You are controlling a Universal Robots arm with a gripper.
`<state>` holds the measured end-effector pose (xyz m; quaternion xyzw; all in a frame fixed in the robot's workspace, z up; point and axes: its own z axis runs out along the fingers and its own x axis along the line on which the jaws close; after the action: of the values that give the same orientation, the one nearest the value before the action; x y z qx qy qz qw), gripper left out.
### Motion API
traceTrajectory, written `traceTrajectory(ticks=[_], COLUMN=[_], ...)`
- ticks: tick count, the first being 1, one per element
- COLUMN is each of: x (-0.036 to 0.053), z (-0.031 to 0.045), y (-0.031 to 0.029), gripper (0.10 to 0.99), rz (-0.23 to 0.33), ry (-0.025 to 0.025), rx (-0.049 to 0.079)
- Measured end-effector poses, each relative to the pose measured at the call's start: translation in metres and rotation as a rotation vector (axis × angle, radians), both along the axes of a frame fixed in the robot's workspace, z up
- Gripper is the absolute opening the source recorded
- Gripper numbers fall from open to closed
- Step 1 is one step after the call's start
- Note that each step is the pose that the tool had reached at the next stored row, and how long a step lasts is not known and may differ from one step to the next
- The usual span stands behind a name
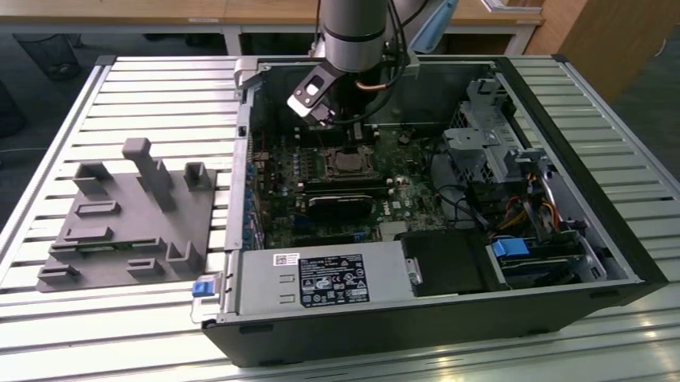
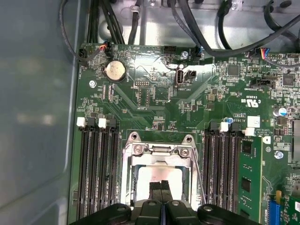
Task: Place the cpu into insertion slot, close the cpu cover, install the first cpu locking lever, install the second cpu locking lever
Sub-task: 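Install the first cpu locking lever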
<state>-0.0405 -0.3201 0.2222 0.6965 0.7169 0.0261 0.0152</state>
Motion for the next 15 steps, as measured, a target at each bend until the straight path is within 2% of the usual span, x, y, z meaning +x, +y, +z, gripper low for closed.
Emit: traceTrajectory(ticks=[8, 12, 15], x=[0.0, 0.0, 0.0], z=[0.0038, 0.0108, 0.0118], y=[0.0, 0.0, 0.0], gripper=[0.106, 0.106, 0.106], rz=[0.0, 0.0, 0.0], ry=[0.0001, 0.0001, 0.0], rx=[0.0, 0.0, 0.0])
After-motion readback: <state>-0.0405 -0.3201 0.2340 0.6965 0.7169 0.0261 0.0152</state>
